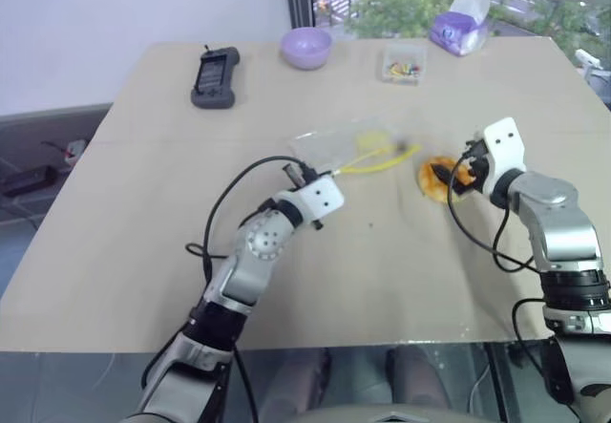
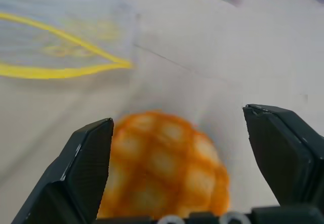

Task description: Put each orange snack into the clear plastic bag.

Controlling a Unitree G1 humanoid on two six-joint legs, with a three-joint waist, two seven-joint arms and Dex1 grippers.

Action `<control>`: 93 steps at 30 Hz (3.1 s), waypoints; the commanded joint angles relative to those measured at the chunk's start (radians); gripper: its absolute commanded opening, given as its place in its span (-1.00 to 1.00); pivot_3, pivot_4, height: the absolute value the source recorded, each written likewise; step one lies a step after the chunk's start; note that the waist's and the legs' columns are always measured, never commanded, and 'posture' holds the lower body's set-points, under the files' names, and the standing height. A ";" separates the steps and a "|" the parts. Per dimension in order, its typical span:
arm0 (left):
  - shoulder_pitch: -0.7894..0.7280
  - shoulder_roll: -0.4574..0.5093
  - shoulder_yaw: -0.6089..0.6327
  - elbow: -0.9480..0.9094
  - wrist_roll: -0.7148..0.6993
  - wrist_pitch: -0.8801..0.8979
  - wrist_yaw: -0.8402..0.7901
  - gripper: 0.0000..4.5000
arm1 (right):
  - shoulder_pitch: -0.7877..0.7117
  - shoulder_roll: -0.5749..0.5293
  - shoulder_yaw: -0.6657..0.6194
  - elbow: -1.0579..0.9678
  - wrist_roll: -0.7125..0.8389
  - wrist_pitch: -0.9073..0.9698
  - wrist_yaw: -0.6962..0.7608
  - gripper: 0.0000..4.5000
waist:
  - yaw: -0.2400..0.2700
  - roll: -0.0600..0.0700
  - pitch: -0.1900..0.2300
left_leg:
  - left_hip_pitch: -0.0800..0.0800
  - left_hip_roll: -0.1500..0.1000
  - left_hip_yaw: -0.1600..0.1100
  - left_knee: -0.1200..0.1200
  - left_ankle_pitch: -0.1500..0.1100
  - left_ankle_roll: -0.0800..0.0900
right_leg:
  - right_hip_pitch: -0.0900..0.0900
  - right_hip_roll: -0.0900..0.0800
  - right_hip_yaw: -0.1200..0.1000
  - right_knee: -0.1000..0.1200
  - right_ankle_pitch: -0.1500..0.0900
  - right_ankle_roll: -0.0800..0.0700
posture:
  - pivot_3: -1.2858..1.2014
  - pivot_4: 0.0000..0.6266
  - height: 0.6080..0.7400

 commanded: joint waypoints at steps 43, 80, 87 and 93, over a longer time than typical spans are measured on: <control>-0.017 0.007 -0.008 -0.008 0.010 -0.020 0.000 -1.00 | 0.048 -0.031 -0.034 -0.123 0.354 0.113 0.112 -0.99 | -0.007 0.000 -0.001 | 0.000 0.000 0.000 0.000 0.000 0.000 | 0.000 0.000 0.000 0.000 0.000 0.000 | 0.03 -0.52 1.00; -0.019 -0.013 -0.064 -0.004 -0.024 -0.127 -0.051 -1.00 | -0.181 0.061 0.043 0.111 0.336 0.239 -0.007 -0.99 | -0.007 0.000 -0.001 | 0.000 0.000 0.000 0.000 0.000 0.000 | 0.000 0.000 0.000 0.000 0.000 0.000 | 0.03 -0.52 1.00; -0.022 -0.004 -0.085 0.008 -0.053 -0.182 -0.108 -1.00 | -0.232 0.136 0.024 0.066 0.375 0.284 -0.064 -0.99 | -0.011 0.000 -0.001 | 0.000 0.000 0.000 -0.001 0.000 0.000 | -0.001 0.000 0.000 0.000 0.000 0.000 | 0.03 -0.52 1.00; -0.038 -0.016 -0.103 0.035 -0.072 -0.227 -0.147 -1.00 | -0.238 0.183 0.037 0.071 0.311 0.243 -0.165 -0.99 | -0.009 0.000 -0.001 | 0.000 0.000 0.000 0.000 0.000 0.000 | -0.001 0.000 0.000 0.000 0.000 0.000 | 0.03 -0.52 1.00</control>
